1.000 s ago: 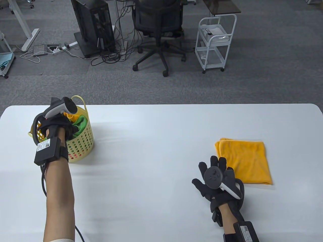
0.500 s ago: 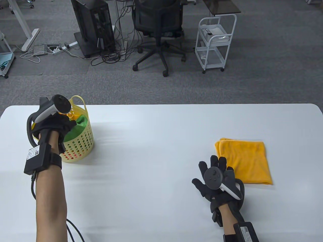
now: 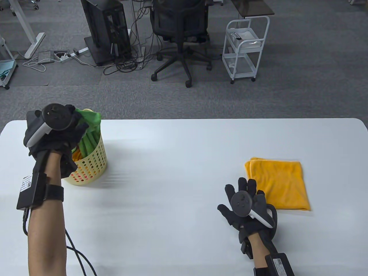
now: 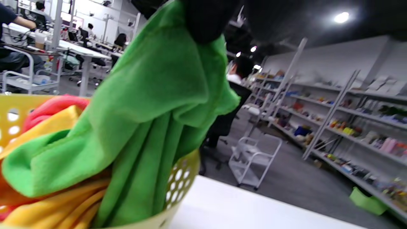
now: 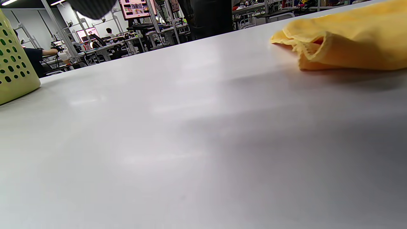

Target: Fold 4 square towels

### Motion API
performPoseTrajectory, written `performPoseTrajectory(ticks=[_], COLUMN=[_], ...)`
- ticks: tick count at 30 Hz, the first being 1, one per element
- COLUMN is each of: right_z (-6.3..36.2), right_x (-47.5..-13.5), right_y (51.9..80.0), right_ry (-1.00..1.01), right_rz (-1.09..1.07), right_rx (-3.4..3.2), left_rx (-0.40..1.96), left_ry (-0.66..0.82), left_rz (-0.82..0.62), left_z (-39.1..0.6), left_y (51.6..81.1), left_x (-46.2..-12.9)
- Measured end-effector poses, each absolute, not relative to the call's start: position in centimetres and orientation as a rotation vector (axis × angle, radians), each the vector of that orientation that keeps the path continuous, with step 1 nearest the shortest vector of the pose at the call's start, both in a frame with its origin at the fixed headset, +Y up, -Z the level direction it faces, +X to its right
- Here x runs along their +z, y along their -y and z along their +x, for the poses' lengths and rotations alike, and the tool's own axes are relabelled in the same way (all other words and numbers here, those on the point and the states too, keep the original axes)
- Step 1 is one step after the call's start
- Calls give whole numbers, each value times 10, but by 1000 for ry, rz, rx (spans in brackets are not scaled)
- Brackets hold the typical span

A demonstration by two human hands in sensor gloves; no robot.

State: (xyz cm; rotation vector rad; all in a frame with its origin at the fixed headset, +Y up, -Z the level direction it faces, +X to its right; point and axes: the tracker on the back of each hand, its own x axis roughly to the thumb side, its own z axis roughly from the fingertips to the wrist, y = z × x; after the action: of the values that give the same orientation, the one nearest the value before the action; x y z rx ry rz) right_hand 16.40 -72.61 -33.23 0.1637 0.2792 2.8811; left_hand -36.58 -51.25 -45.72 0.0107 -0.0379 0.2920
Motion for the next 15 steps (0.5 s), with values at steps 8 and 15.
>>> performPoseTrajectory(ticks=[8, 15], right_z=[162, 161], right_x=[-332, -331], right_y=[726, 725], right_ry=[-266, -252], right_rz=[179, 186], right_rx=[2884, 2888], left_rx=[380, 490], left_ry=[163, 368], left_rz=[210, 314], left_z=[-344, -302], left_y=[475, 435], left_x=[-435, -408])
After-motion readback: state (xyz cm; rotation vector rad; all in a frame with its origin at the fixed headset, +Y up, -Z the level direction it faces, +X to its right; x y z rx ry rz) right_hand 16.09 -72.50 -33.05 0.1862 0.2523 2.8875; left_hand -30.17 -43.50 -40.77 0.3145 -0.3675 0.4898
